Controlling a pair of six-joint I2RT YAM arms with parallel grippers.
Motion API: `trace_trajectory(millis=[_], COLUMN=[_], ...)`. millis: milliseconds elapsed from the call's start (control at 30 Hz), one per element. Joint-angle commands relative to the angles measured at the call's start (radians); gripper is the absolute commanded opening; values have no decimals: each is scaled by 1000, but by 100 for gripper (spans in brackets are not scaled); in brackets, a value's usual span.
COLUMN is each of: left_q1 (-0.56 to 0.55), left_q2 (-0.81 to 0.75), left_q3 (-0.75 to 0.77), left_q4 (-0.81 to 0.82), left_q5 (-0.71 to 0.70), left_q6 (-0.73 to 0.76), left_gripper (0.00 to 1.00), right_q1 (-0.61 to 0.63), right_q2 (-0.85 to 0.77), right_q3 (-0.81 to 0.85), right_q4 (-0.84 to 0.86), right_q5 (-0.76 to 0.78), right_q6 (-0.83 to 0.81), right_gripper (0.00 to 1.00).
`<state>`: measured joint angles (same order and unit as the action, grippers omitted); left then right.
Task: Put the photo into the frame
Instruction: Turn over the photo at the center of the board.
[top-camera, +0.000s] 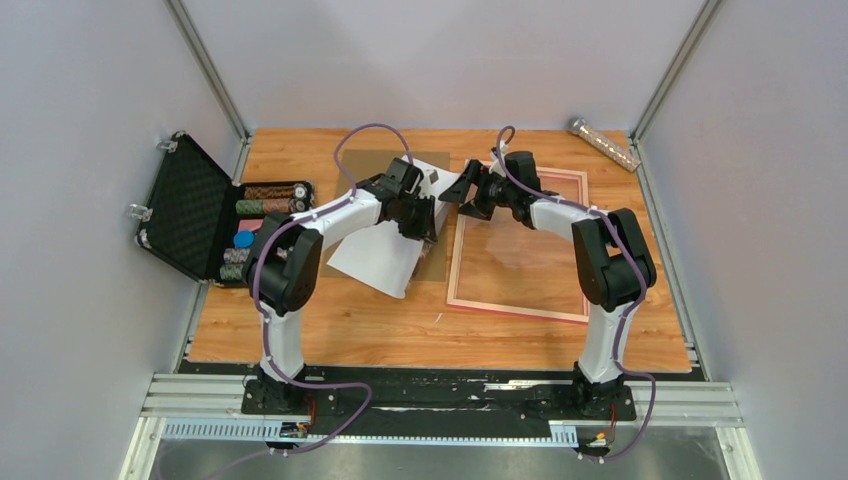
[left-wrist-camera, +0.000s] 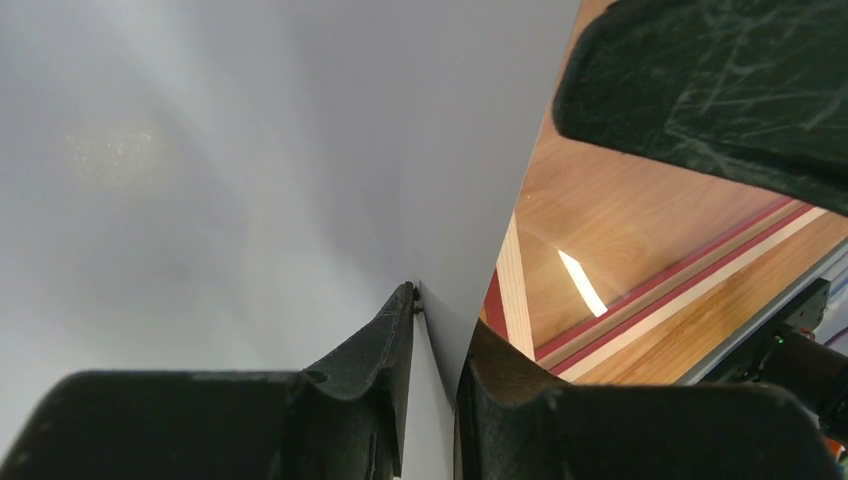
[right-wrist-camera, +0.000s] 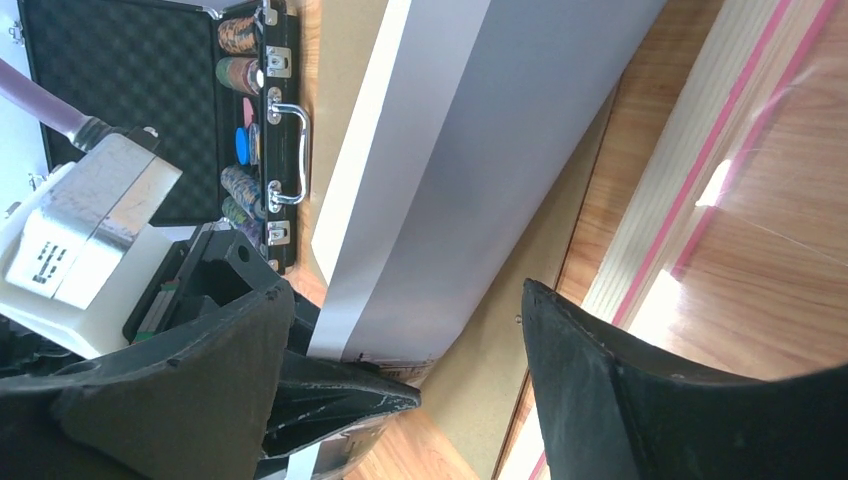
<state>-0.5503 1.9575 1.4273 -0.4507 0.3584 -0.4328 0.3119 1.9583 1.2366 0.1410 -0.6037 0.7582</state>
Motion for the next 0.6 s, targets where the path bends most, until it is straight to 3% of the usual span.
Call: trace_trajectory(millis=[0,567], left_q1=[-21,-49], left_q2=[6,51], left_q3=[0,49], left_q4=[38,20], left_q5=[23,46], left_q6=[0,3], left_gripper=[25,40], right_q1=[3,28], right_q2=[-14,16], right_q3=[-8,-35], right_q4=[60,57], right_q5=[-18,26], right_q6=[21,27], right_gripper=[82,82])
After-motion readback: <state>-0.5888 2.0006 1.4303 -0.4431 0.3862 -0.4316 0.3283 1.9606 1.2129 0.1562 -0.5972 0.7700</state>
